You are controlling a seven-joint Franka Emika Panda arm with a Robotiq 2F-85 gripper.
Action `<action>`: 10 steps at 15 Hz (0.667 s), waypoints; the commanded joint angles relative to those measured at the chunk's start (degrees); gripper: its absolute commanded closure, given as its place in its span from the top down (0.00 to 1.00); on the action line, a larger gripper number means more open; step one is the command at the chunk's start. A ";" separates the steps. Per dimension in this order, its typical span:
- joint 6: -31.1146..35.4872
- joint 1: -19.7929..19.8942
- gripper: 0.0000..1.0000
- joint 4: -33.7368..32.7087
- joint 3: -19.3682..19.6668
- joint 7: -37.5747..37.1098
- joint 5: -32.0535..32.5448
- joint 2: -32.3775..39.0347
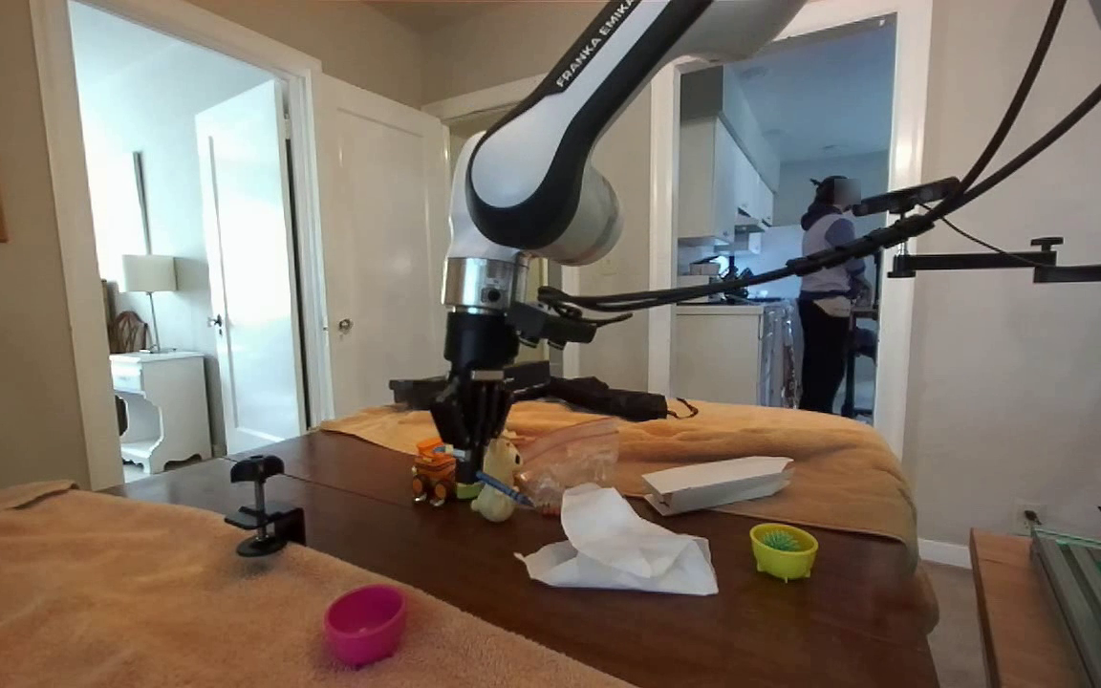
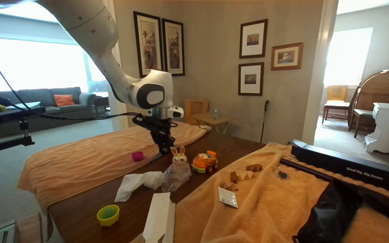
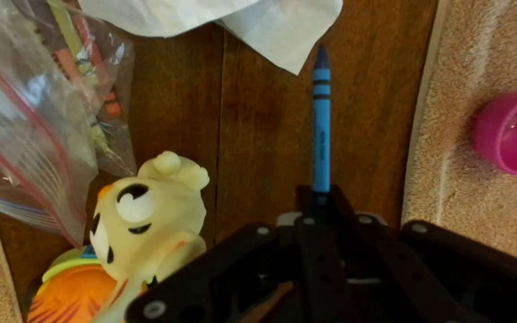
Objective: Remove the blue crayon from the clear plastic.
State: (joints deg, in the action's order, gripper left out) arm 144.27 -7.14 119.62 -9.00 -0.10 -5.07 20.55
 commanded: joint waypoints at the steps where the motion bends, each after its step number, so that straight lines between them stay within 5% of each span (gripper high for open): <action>1: 0.87 -0.69 0.02 -1.63 0.98 0.08 1.81 2.72; 10: 2.85 -1.25 0.02 -4.88 1.42 -0.52 2.28 6.74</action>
State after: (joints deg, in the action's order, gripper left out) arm 146.51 -7.29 117.60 -8.23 -0.10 -4.35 25.01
